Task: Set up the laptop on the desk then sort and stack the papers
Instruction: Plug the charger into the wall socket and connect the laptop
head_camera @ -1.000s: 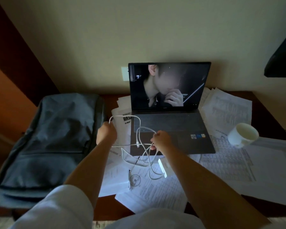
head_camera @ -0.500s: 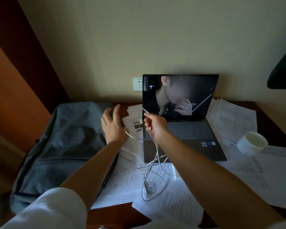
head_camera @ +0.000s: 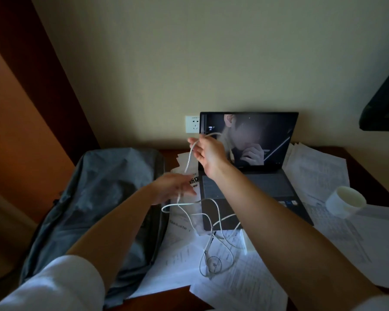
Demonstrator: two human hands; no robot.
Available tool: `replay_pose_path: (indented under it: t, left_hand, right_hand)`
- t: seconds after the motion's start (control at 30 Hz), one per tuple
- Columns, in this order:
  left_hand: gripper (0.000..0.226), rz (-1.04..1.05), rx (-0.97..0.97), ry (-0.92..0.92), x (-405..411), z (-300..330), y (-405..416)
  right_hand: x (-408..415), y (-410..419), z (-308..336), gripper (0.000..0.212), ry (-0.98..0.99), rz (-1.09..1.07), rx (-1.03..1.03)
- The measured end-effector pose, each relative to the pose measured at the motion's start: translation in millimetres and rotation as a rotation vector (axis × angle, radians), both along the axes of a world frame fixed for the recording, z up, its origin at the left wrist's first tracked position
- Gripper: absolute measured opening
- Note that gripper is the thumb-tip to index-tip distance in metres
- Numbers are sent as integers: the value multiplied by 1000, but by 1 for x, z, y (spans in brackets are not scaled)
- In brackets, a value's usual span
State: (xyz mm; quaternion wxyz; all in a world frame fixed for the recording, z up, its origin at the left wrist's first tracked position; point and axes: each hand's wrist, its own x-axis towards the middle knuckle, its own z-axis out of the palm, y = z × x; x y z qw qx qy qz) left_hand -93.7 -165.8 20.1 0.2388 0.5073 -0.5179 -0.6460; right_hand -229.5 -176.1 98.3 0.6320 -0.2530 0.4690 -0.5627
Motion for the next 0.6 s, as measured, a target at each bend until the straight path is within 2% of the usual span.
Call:
replay_pose_path:
  t: [0.03,0.1,0.13,0.17,0.23,0.3,0.43,0.53,0.6]
  left_hand:
    - [32,229,-47,-20,4,1,-5]
    - [41,619,-108,-51,15,3,-17]
    - [43,735,-99,2,20,4,-22]
    - [42,812,-80,95,24,7,-26]
    - [42,890,-95,218,33,13,-35]
    - [36,900,-175,185,41,18,-43]
    - [33,887,-314,187,46,30,-51]
    - [34,894,-368,295,37,43,-50]
    - [34,943,-469,256,31,48,-52]
  right_hand:
    - [1,-2,-9,16,107,2,35]
    - [1,-1,-34,12,516,146,36]
    - [2,1,-47,18,721,283,22]
    - [3,6,-59,34,868,451,21]
    - [7,18,-78,39,1102,812,8]
    - [6,29,-91,33,1221,1063,20]
    - [-3,34,-104,40,1464,1274,147]
    - [-10,41,-102,62,1555,1473,394]
    - [-18,47,-99,58,1555,1557,511]
